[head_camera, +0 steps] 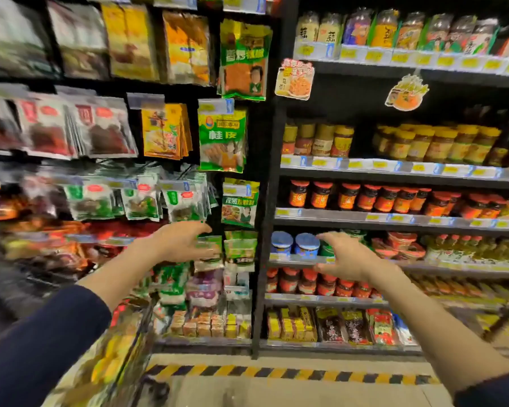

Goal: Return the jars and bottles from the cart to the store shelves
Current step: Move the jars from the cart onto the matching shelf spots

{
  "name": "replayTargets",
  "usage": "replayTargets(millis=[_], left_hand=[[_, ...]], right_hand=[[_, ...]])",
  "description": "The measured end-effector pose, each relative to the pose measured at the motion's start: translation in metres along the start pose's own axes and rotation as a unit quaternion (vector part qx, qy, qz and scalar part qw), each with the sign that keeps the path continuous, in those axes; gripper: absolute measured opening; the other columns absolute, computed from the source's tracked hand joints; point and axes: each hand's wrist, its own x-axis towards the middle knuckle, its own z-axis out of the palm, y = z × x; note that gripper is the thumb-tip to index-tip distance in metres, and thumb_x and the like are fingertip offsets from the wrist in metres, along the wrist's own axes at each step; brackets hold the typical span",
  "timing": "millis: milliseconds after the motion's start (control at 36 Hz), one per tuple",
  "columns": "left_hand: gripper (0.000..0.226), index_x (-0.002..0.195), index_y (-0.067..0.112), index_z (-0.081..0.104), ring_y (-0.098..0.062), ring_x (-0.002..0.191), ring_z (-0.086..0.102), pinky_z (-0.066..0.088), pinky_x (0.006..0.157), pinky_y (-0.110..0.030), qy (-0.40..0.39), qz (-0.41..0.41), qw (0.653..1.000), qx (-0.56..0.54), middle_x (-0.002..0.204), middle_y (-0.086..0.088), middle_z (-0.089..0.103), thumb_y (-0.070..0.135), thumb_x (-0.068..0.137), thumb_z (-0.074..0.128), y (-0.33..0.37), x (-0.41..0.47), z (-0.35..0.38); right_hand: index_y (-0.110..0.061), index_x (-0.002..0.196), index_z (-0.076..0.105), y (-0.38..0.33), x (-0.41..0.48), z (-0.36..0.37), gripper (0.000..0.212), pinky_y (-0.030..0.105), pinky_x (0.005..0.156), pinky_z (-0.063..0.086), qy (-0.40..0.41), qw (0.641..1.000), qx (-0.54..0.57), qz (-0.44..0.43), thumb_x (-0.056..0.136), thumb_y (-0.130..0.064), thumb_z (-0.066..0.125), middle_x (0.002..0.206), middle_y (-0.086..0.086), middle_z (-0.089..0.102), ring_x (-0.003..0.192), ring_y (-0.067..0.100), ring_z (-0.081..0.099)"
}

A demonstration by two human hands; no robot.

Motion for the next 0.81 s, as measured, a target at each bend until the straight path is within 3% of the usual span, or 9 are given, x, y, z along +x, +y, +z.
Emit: replayTargets(millis=[139,444,667,806], left_hand=[[0.066,0.143,0.019,0.033,-0.017,0.131,0.042,0.039,0.104,-0.032,-0.005,-0.07,0.998,-0.007,0.146,0.001,0.041,0.052,0.089,0.052,-0.07,-0.017,0.001],[0.065,0.142,0.016,0.036,-0.018,0.125,0.048,0.041,0.1,-0.031,-0.012,-0.222,0.974,-0.032,0.142,-0.001,0.047,0.049,0.089,0.054,-0.181,-0.093,0.018],[0.068,0.142,0.013,0.035,-0.021,0.131,0.042,0.037,0.105,-0.031,-0.02,-0.357,0.933,-0.041,0.146,-0.005,0.042,0.05,0.088,0.053,-0.229,-0.144,0.038],[0.063,0.138,0.011,0.042,-0.023,0.126,0.048,0.04,0.1,-0.031,0.0,-0.441,0.894,-0.072,0.139,-0.007,0.05,0.046,0.087,0.058,-0.246,-0.162,0.056]], right_hand=[[-0.014,0.143,0.033,-0.06,0.067,0.0,0.072,0.034,0.106,0.034,0.007,0.996,0.02,-0.085,0.083,-0.044,0.062,0.147,0.005,0.039,0.134,0.023,0.037],[-0.015,0.147,0.023,-0.205,0.185,0.009,0.079,0.036,0.111,0.031,-0.047,0.969,-0.015,-0.244,0.085,-0.046,0.06,0.152,0.005,0.03,0.139,0.022,0.029],[-0.016,0.147,0.022,-0.292,0.253,0.027,0.082,0.035,0.111,0.03,-0.075,0.927,-0.028,-0.365,0.083,-0.048,0.061,0.153,0.003,0.027,0.139,0.02,0.029],[-0.009,0.145,0.028,-0.343,0.301,0.045,0.081,0.032,0.11,0.031,-0.081,0.891,-0.04,-0.446,0.082,-0.047,0.063,0.149,0.01,0.034,0.136,0.024,0.034]])
